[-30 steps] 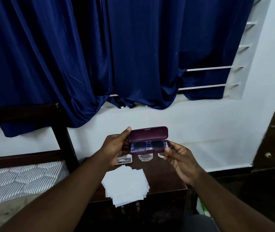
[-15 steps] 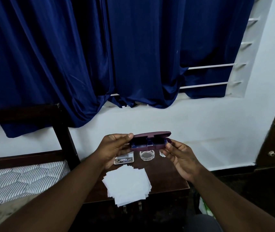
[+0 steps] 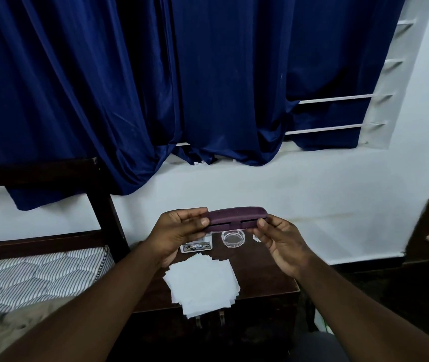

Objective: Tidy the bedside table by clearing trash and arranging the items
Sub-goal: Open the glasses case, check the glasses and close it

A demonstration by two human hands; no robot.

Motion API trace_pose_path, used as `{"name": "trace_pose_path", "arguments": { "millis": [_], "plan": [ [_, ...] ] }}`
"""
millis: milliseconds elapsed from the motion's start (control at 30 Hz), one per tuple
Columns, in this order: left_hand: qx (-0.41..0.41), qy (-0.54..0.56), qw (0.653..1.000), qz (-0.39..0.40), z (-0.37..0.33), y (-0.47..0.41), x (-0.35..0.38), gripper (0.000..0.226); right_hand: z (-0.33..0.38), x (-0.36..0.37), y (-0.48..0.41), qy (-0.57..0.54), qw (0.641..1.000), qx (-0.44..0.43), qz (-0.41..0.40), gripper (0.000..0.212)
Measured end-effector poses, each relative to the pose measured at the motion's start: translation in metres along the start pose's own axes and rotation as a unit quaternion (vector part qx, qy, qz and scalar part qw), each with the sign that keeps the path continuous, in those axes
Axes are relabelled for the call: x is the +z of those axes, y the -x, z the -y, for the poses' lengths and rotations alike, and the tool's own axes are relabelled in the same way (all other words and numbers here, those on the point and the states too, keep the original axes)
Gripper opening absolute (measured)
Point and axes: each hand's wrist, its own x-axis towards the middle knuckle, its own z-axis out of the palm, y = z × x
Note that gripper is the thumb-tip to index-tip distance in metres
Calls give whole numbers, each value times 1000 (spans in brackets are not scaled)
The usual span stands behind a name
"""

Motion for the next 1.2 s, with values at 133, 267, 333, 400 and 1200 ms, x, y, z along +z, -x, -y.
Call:
{"name": "trace_pose_path", "arguments": {
  "millis": [133,267,333,400,1200],
  "plan": [
    [18,2,1000,-17,3,0,-2,33,1,3,-1,5,1000,13,3,36],
    [31,-6,999,-15,8,1,-9,36,8,4,-2,14,999,46,9,30],
    [34,-11,999,-10,11,0,-13,38,13,6,-4,32,997,66,2,38],
    [34,-8,999,-4,13,0,-16,40,15,9,-7,63,995,75,-13,42],
    [37,-16,997,-63,43,2,-48,45,-12,25,-37,141,982,107,-69,33]
  ]
}}
